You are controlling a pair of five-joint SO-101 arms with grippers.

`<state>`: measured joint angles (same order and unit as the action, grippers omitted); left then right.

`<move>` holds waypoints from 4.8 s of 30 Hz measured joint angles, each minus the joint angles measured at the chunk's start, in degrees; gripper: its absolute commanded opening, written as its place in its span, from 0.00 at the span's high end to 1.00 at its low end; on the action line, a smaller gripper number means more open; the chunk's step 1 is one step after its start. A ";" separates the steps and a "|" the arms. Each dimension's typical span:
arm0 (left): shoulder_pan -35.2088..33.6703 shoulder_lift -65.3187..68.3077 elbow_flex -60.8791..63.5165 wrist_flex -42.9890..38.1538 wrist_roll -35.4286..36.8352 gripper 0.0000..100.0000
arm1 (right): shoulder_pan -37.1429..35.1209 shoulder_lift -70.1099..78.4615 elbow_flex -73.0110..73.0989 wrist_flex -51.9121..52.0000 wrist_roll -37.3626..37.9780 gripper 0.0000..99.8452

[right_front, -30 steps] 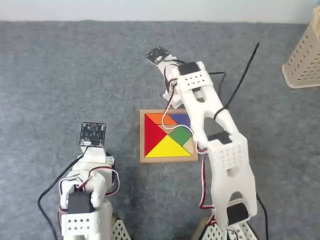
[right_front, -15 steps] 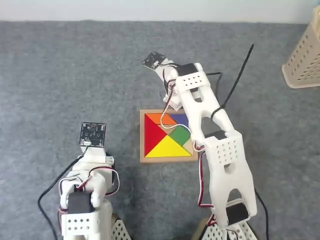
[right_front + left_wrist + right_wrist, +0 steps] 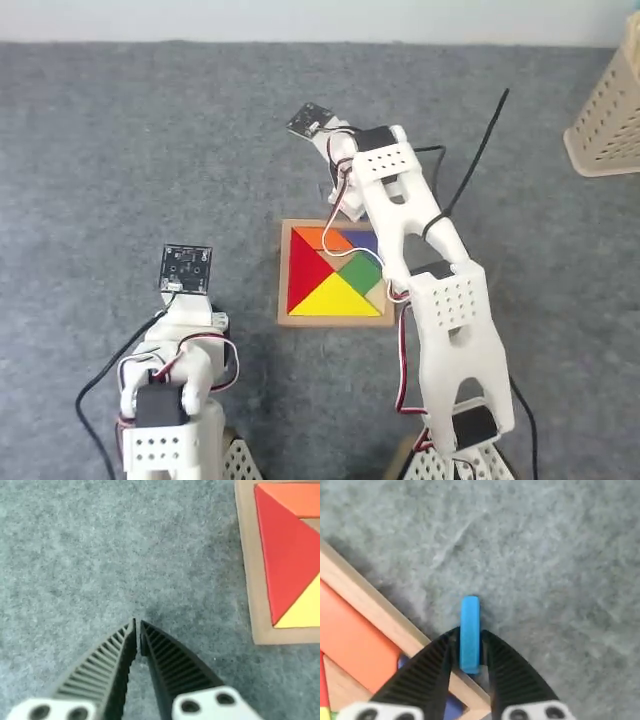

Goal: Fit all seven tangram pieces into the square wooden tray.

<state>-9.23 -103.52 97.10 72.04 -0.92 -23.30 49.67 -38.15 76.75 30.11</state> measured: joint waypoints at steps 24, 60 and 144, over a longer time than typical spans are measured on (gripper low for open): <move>0.00 0.00 0.00 0.00 0.00 0.98 | 0.18 -35.43 31.65 9.23 -22.42 0.99; 0.00 0.00 0.00 0.00 0.00 0.98 | -2.02 -52.92 72.88 -14.86 -31.56 0.99; 0.00 0.00 0.00 0.00 0.00 0.98 | -3.25 -64.70 85.71 -27.96 -31.56 0.87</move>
<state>-9.23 -103.52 97.10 72.04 -0.92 -26.55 -15.03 47.56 48.79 -1.45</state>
